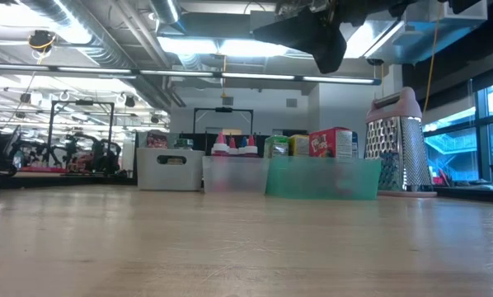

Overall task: Pick & Place Kitchen Items
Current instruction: Put the orange cereal box into the green bin

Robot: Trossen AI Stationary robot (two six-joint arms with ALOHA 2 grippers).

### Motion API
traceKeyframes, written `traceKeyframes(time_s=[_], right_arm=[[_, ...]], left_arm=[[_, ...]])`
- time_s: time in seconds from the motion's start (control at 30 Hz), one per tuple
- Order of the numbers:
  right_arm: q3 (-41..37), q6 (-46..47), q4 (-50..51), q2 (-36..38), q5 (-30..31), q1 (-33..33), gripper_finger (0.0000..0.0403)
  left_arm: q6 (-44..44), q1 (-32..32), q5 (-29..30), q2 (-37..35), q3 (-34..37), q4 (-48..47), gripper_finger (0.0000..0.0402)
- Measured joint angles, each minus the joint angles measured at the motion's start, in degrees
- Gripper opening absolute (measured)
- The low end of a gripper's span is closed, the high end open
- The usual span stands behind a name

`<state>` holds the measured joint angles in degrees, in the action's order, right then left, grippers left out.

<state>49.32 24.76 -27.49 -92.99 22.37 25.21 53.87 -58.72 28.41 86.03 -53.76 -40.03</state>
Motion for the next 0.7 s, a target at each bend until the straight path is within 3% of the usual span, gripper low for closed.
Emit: traceKeyframes(time_s=[0.3, 0.4, 0.7], right_arm=[[0.0, 0.4, -0.2, 0.0, -2.6, 0.0, 0.0298], [0.0, -1.1, -0.2, 0.0, -5.9, 0.0, 0.0298], [0.0, -3.3, -3.3, 0.0, -6.1, 1.3, 0.0298]], left_arm=[[-2.4, 0.0, -1.8, 0.1, 0.0, 1.9, 0.0322], [-3.1, 0.0, -1.8, 0.1, 0.0, 2.2, 0.0297], [-3.7, 0.0, -1.9, 0.1, 0.0, 2.1, 0.0189]])
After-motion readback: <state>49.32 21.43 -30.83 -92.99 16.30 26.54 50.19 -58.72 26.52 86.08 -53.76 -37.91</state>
